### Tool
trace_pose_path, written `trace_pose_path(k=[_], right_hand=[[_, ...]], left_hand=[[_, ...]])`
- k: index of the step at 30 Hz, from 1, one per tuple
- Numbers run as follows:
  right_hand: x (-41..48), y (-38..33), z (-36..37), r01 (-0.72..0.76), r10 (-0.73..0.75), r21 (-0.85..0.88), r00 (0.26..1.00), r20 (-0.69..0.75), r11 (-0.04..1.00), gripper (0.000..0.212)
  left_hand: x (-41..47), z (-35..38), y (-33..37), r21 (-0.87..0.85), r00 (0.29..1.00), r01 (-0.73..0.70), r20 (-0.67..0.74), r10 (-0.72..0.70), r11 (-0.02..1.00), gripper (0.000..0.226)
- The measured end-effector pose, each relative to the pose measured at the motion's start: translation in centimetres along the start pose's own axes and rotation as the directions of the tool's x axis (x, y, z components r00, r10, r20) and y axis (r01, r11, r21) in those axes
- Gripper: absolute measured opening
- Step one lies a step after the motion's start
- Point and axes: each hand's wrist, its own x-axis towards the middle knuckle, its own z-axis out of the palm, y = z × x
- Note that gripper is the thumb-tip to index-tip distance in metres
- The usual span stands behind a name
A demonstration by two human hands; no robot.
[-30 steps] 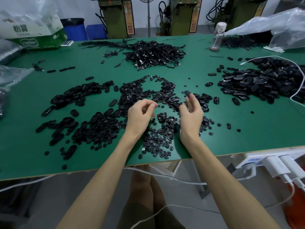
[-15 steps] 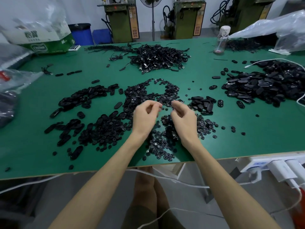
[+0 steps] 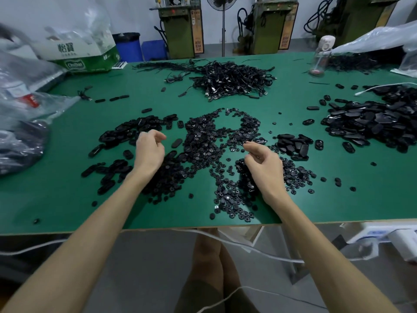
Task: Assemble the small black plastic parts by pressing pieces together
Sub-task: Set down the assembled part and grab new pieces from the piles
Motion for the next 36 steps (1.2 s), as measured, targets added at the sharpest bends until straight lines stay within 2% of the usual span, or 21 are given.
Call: trace_pose_path(k=[5, 8, 11, 15, 19, 23, 25, 26, 28, 29, 32, 36], right_hand=[[0.0, 0.0, 0.0, 0.004, -0.004, -0.012, 1.0, -0.008, 1.0, 0.034], [0.0, 0.0, 0.0, 0.002, -0.002, -0.012, 1.0, -0.009, 1.0, 0.034], [0.1, 0.0, 0.0, 0.0, -0.001, -0.005, 1.0, -0.015, 1.0, 0.033], [0.1, 0.0, 0.0, -0.005, 0.005, -0.002, 1.0, -0.023, 1.0, 0.032], [0.0, 0.0, 0.0, -0.013, 0.013, 0.007, 1.0, -0.017, 1.0, 0.031], [-0.2, -0.4, 0.0, 0.067, -0.061, -0.105, 0.996, 0.059, 0.992, 0.029], [-0.2, -0.6, 0.2, 0.17, -0.137, -0.219, 0.978, 0.158, 0.961, 0.03], [-0.1, -0.6, 0.3, 0.207, -0.152, -0.27, 0.966, 0.212, 0.94, 0.032], [0.1, -0.6, 0.6, 0.22, -0.119, -0.36, 0.952, 0.281, 0.906, 0.039], [0.1, -0.5, 0.8, 0.205, -0.088, -0.397, 0.951, 0.295, 0.894, 0.043], [0.3, -0.1, 0.9, 0.191, -0.048, -0.456, 0.951, 0.305, 0.87, 0.046], [0.5, 0.1, 1.0, 0.213, -0.077, -0.464, 0.952, 0.295, 0.86, 0.029]], left_hand=[[2.1, -1.8, -2.8, 0.292, 0.993, 0.116, -0.068, -0.101, 0.949, 0.046], [3.3, -2.4, -4.2, 0.346, 0.99, 0.103, 0.054, -0.129, 0.933, 0.053], [3.4, -2.0, -5.2, 0.418, 0.979, 0.08, 0.138, -0.15, 0.905, 0.044], [3.0, -1.8, -5.6, 0.489, 0.998, -0.026, 0.064, -0.007, 0.872, 0.03], [2.5, -2.1, -5.3, 0.636, 0.987, -0.159, 0.074, 0.146, 0.755, 0.028], [1.6, -1.6, -4.2, 0.704, 0.964, -0.224, 0.058, 0.259, 0.674, 0.017], [1.2, -1.1, -3.4, 0.636, 0.958, -0.229, 0.011, 0.288, 0.737, 0.012], [1.0, -0.8, -2.9, 0.541, 0.956, -0.235, -0.022, 0.292, 0.808, 0.013], [0.3, -0.2, -1.0, 0.24, 0.976, -0.194, -0.05, 0.212, 0.951, 0.02], [0.0, 0.3, 0.1, 0.092, 0.986, -0.16, -0.029, 0.163, 0.983, 0.021], [-1.7, 1.8, 3.4, -0.197, 0.992, -0.088, 0.069, 0.103, 0.976, 0.014], [-4.5, 4.6, 5.9, -0.413, 0.982, -0.077, 0.126, 0.141, 0.907, 0.005]])
